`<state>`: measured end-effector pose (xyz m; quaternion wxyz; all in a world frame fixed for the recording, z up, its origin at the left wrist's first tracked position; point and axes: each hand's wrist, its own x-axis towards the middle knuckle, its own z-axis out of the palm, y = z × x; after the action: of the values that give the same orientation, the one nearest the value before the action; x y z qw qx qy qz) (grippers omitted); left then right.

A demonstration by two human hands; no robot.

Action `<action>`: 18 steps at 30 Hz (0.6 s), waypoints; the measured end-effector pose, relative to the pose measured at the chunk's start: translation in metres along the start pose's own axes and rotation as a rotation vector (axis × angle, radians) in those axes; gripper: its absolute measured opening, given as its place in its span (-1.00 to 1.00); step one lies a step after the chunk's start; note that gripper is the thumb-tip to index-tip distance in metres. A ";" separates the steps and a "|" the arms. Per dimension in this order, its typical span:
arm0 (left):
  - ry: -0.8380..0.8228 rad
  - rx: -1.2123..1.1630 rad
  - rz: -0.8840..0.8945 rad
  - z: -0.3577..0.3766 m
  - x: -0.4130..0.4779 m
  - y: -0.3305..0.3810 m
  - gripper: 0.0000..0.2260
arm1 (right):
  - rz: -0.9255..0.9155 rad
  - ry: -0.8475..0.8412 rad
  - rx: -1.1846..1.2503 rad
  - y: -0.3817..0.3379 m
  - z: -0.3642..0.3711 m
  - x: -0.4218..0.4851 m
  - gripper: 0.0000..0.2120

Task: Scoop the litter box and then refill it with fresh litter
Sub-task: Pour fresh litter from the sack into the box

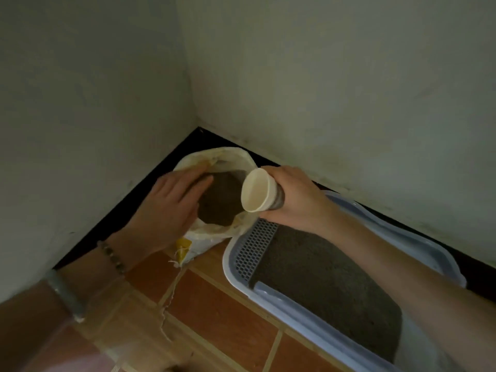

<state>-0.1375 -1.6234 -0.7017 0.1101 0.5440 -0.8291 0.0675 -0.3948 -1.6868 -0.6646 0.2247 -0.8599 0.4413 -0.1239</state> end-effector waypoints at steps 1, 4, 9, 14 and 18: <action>-0.006 0.023 -0.092 -0.003 0.000 -0.010 -0.54 | -0.053 0.017 -0.110 -0.008 0.006 0.012 -0.34; -0.063 0.024 -0.273 -0.001 0.000 -0.025 -0.48 | -0.173 0.008 -0.333 -0.029 0.033 0.044 -0.43; -0.104 -0.132 -0.298 0.013 -0.001 -0.022 -0.48 | -0.185 -0.154 -0.523 -0.047 0.081 0.084 -0.55; -0.086 -0.148 -0.295 0.016 -0.003 -0.025 -0.48 | -0.056 -0.306 -0.721 -0.043 0.108 0.107 -0.49; -0.076 -0.162 -0.282 0.017 -0.004 -0.025 -0.52 | 0.038 -0.379 -0.788 -0.034 0.128 0.112 -0.43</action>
<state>-0.1149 -1.6333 -0.7198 0.1307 0.6464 -0.7509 -0.0365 -0.2535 -1.7256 -0.7573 -0.0412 -0.8792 0.4215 0.2181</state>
